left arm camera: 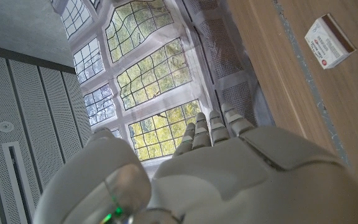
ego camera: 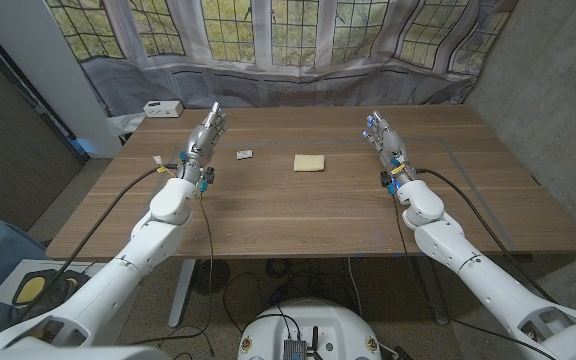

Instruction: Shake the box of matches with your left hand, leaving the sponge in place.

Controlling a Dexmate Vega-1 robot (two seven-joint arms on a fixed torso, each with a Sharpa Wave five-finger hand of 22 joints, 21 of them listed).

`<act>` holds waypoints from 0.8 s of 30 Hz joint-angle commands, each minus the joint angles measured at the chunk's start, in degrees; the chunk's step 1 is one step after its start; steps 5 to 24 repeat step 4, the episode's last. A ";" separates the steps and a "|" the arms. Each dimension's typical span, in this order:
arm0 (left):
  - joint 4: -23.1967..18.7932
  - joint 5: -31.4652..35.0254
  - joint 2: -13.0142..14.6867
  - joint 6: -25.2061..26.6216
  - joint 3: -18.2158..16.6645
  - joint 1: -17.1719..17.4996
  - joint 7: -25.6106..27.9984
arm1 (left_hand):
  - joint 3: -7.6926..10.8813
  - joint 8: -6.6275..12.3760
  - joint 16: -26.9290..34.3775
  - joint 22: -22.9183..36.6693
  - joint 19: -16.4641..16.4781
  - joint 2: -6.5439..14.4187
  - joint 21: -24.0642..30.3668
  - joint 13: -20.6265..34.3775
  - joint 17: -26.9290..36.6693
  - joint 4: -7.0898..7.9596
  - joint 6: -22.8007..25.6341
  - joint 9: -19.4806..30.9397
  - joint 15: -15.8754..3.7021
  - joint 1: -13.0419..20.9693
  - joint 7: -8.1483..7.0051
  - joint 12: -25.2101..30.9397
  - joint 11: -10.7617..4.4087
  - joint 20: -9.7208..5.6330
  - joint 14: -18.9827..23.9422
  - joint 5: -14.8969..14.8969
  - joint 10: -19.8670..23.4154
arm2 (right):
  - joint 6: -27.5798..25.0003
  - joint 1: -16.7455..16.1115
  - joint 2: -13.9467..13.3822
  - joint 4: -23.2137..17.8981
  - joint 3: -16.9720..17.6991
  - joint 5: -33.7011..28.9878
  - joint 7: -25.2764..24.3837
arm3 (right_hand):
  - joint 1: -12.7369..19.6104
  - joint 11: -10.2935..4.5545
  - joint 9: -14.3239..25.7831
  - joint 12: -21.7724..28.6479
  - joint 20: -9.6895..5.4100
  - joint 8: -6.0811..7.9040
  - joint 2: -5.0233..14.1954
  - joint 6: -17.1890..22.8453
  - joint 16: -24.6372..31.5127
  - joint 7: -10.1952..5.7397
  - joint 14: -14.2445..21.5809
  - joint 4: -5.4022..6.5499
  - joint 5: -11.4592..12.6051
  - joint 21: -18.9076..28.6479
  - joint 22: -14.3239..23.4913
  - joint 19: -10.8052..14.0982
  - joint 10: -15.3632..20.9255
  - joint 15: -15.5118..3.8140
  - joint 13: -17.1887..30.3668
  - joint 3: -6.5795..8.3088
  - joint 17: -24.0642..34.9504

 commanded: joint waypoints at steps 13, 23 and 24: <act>0.85 -0.38 0.11 1.78 0.39 0.29 0.32 | -0.31 0.58 0.01 0.01 -0.15 0.11 -0.28 0.08 0.16 -0.08 0.84 0.09 -0.08 -0.10 1.64 0.17 0.20 -0.42 -0.03 0.19 0.03 | -1.07 -0.38 0.79 0.64 -0.41 -0.06 -1.44 | 0.11 -0.32 0.11 0.12 -0.30 0.25 -0.14 0.24 -0.03 -0.64 0.00 -0.12 0.00 -0.27 0.13 -0.13 0.17 -0.39 0.00 0.10 0.09; 0.85 -0.38 0.11 1.78 0.39 0.29 0.32 | -0.31 0.58 0.01 0.01 -0.15 0.11 -0.28 0.08 0.16 -0.08 0.84 0.09 -0.08 -0.10 1.64 0.17 0.20 -0.42 -0.03 0.19 0.03 | -1.07 -0.38 0.79 0.64 -0.41 -0.06 -1.44 | 0.11 -0.32 0.11 0.12 -0.30 0.25 -0.14 0.24 -0.03 -0.64 0.00 -0.12 0.00 -0.27 0.13 -0.13 0.17 -0.39 0.00 0.10 0.09; 0.85 -0.38 0.11 1.78 0.39 0.29 0.32 | -0.31 0.58 0.01 0.01 -0.15 0.11 -0.28 0.08 0.16 -0.08 0.84 0.09 -0.08 -0.10 1.64 0.17 0.20 -0.42 -0.03 0.19 0.03 | -1.07 -0.38 0.79 0.64 -0.41 -0.06 -1.44 | 0.11 -0.32 0.11 0.12 -0.30 0.25 -0.14 0.24 -0.03 -0.64 0.00 -0.12 0.00 -0.27 0.13 -0.13 0.17 -0.39 0.00 0.10 0.09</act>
